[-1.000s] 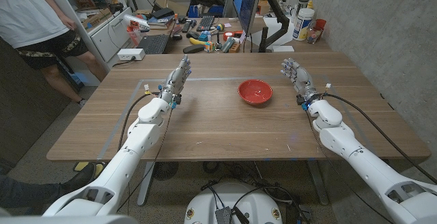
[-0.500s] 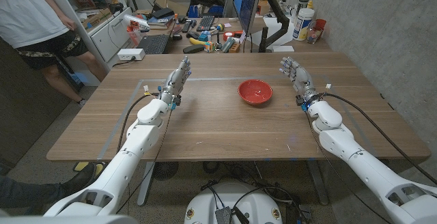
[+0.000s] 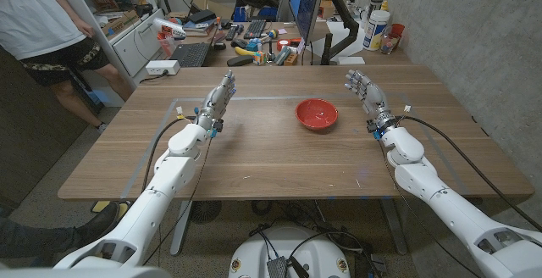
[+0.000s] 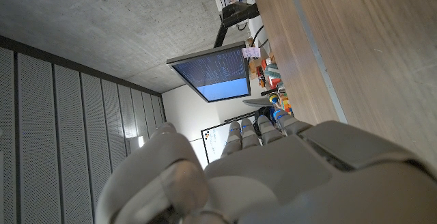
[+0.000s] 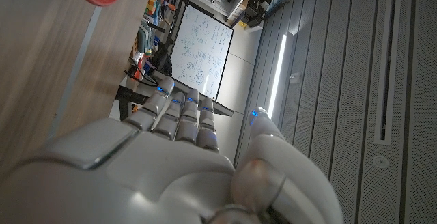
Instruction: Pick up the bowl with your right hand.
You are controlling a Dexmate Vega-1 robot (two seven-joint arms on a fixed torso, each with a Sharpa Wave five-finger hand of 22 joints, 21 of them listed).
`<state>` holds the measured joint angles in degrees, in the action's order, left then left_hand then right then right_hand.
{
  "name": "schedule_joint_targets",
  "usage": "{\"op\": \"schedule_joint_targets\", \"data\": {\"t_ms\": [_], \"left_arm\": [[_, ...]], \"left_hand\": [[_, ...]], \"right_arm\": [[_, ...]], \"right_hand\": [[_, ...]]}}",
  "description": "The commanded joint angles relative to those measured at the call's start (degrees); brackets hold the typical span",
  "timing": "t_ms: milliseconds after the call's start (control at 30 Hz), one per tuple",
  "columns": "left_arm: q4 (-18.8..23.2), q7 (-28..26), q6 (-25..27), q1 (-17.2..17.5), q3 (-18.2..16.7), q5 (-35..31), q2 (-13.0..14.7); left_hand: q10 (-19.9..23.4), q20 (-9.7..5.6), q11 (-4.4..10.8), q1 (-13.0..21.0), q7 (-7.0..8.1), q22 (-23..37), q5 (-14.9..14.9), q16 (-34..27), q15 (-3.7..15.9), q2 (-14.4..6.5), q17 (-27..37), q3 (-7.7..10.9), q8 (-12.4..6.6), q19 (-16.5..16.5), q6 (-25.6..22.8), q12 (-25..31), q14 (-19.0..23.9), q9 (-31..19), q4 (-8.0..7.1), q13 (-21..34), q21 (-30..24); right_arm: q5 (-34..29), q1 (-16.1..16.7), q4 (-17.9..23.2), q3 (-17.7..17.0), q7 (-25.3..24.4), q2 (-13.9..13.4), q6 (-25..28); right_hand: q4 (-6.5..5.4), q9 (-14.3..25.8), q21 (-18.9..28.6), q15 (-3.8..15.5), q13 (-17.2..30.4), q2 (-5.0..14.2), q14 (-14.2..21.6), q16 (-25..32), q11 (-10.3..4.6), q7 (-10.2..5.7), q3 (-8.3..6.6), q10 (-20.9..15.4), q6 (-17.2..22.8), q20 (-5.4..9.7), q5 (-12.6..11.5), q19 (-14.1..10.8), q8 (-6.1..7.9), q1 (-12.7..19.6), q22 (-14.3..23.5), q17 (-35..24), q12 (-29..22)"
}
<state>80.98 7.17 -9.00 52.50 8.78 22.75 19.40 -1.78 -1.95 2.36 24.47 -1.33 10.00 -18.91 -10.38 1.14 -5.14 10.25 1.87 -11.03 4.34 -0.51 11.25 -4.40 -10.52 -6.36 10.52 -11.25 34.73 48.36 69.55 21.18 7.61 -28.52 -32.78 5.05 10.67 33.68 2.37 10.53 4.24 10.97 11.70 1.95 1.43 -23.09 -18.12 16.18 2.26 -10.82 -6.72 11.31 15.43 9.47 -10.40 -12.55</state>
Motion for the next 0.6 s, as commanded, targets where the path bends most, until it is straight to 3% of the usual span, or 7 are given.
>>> {"op": "schedule_joint_targets", "data": {"t_ms": [33, 400, 600], "left_arm": [[1.9, -0.9, 0.9, 0.8, 0.2, -0.4, 0.7], [2.3, -1.2, 1.5, 0.9, 0.6, -0.4, 0.7], [2.8, -1.2, 1.8, 1.1, 0.8, -0.7, 1.1]], "left_hand": [[0.0, -3.69, 0.40, 0.9, -0.17, 0.2, -0.5, -0.2, -0.01, 0.0, 0.1, 0.01, -0.25, 0.7, 0.1, 0.3, -0.4, -0.1, 0.15, 0.3, 0.0], [-0.2, -3.56, 0.55, 1.1, -0.20, 0.2, -0.5, -0.2, 0.07, -0.1, 0.1, 0.01, -0.25, 0.7, 0.1, 0.2, -0.4, -0.1, 0.29, 0.3, 0.0], [-0.1, -3.56, 0.41, 1.2, -0.11, 0.2, -0.5, -0.2, 0.02, -0.2, 0.1, -0.01, -0.23, 0.8, 0.1, 0.2, -0.4, -0.1, 0.35, 0.3, 0.0]], "right_arm": [[-0.5, -0.2, -0.9, -0.2, 1.3, -0.4, -2.7], [-1.2, -0.5, -1.6, 0.1, 2.4, -0.9, -4.5], [-2.6, -0.6, -0.9, 0.2, 2.2, -1.6, -5.6]], "right_hand": [[0.44, 0.1, -0.3, 0.01, 0.1, -0.50, 0.7, 0.1, -0.23, -0.44, -0.11, -0.4, 0.5, 1.59, -0.4, -0.7, 0.23, 0.0, 0.3, -0.1, -0.4], [0.54, 0.1, -0.5, 0.54, 0.1, -0.55, 1.4, 0.2, -0.68, -0.90, -0.08, -0.9, 0.9, 1.89, -0.6, -1.6, 0.27, -0.1, 0.3, -0.2, -0.5], [0.82, 0.1, -0.9, 1.48, 0.1, -0.58, 3.0, 0.4, -2.61, -2.33, -0.16, -2.3, 1.9, 2.50, -0.8, -2.9, 0.45, 0.0, 0.3, -0.1, -0.9]]}}
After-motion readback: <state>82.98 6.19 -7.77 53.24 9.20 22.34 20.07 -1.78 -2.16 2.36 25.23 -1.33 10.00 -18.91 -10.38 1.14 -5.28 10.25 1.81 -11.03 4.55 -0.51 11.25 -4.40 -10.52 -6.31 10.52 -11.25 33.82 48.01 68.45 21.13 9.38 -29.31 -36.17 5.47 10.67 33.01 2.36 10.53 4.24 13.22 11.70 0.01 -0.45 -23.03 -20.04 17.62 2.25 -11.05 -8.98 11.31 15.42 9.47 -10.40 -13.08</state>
